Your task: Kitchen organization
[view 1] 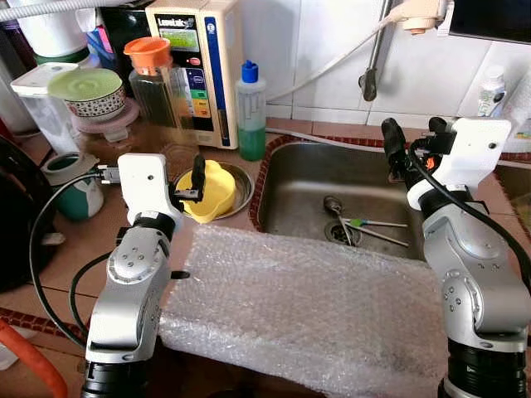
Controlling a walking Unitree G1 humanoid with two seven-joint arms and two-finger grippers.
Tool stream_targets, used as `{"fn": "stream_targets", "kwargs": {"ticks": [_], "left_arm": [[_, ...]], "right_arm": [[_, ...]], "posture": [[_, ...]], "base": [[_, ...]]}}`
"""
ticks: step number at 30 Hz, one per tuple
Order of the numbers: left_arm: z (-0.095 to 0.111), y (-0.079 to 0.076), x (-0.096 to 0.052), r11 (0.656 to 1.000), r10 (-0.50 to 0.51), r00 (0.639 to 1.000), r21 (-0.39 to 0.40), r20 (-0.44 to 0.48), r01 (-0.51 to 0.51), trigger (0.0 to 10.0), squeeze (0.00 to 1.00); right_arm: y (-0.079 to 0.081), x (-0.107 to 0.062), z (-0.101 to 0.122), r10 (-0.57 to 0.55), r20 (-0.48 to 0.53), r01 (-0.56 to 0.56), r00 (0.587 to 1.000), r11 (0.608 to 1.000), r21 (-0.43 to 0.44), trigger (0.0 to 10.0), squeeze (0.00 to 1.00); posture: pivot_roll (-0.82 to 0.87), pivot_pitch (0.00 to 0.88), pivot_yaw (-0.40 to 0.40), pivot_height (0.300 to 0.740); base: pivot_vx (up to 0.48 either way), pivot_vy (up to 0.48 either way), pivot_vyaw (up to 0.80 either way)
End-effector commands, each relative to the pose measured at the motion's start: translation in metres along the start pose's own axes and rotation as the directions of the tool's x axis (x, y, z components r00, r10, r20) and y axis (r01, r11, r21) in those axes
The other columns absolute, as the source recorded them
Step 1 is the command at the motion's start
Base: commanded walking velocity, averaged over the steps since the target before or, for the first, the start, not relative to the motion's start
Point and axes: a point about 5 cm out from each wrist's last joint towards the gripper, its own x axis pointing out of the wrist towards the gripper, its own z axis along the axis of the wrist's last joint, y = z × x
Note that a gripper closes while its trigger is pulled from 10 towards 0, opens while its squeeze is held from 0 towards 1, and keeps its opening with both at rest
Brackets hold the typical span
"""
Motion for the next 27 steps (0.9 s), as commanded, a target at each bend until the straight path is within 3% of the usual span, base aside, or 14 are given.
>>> {"fn": "stream_targets", "kwargs": {"ticks": [1, 14, 27], "left_arm": [[0.0043, -0.0002, 0.0012, 1.0, -0.005, 1.0, 0.009, 0.008, 0.005, 10.0, 0.0], [0.0028, 0.0012, 0.002, 1.0, -0.004, 1.0, 0.004, -0.006, 0.004, 10.0, 0.0], [0.0019, 0.0018, 0.0026, 1.0, 0.001, 1.0, -0.012, -0.013, -0.001, 10.0, 0.0]], "right_arm": [[0.0008, 0.003, 0.0038, 0.0, 0.017, 0.0, 1.0, 1.0, 0.002, 10.0, 0.0], [0.0017, 0.0028, 0.0034, -0.002, 0.015, 0.001, 1.0, 1.0, 0.01, 10.0, 0.0], [0.0016, 0.0035, 0.0025, -0.002, 0.012, 0.002, 1.0, 1.0, 0.015, 10.0, 0.0]], "posture": [[-0.03, 0.092, 0.062, 0.74], [-0.03, 0.092, 0.067, 0.74], [-0.03, 0.092, 0.067, 0.74]], "base": [[0.0, 0.0, 0.0], [0.0, -0.265, 0.0], [0.0, 0.0, 0.0]]}}
